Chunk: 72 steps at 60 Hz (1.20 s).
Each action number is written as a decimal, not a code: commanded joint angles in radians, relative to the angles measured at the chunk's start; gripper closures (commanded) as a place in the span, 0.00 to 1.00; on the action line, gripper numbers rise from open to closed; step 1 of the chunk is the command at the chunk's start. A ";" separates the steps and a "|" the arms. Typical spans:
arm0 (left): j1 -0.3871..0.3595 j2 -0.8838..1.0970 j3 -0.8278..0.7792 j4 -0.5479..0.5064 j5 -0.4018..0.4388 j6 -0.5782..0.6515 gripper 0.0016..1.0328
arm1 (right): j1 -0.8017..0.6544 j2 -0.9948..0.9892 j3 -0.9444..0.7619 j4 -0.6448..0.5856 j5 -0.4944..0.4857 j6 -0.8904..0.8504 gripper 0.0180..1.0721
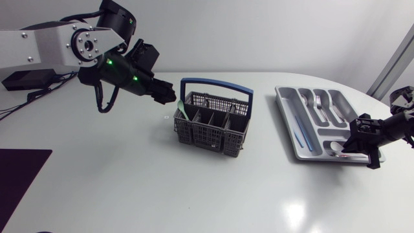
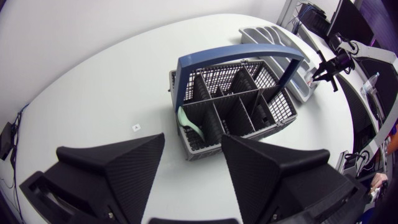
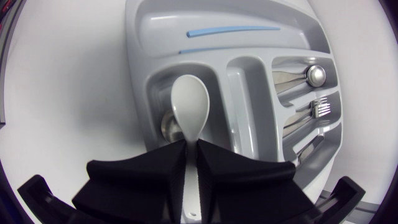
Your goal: Unload the cutlery basket into the drawer organizer.
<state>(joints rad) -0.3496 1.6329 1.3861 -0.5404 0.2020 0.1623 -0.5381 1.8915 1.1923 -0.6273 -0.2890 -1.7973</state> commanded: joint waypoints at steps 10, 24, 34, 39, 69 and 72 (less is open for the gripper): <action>-0.038 0.019 -0.048 0.028 -0.015 0.037 0.37 | 0.007 0.057 -0.013 0.113 0.047 -0.030 0.51; -0.072 0.021 -0.067 0.066 -0.047 0.048 0.37 | -0.020 -0.017 -0.019 0.159 0.031 0.023 0.34; -0.086 0.036 -0.068 0.099 -0.084 0.046 0.37 | -0.028 -0.124 -0.065 0.121 -0.009 0.105 0.20; -0.089 0.050 -0.076 0.128 -0.105 0.042 0.37 | -0.019 -0.183 -0.105 0.089 -0.038 0.142 0.06; -0.075 0.182 -0.044 0.249 -0.127 0.037 0.50 | 0.119 -0.618 -0.358 -0.025 -0.165 0.401 0.06; -0.071 0.189 -0.036 0.255 -0.127 0.032 0.51 | 0.144 -0.664 -0.384 -0.037 -0.165 0.418 0.06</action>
<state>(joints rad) -0.4320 1.7947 1.3262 -0.2996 0.0765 0.1879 -0.4202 1.2823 0.8585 -0.6369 -0.4458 -1.4261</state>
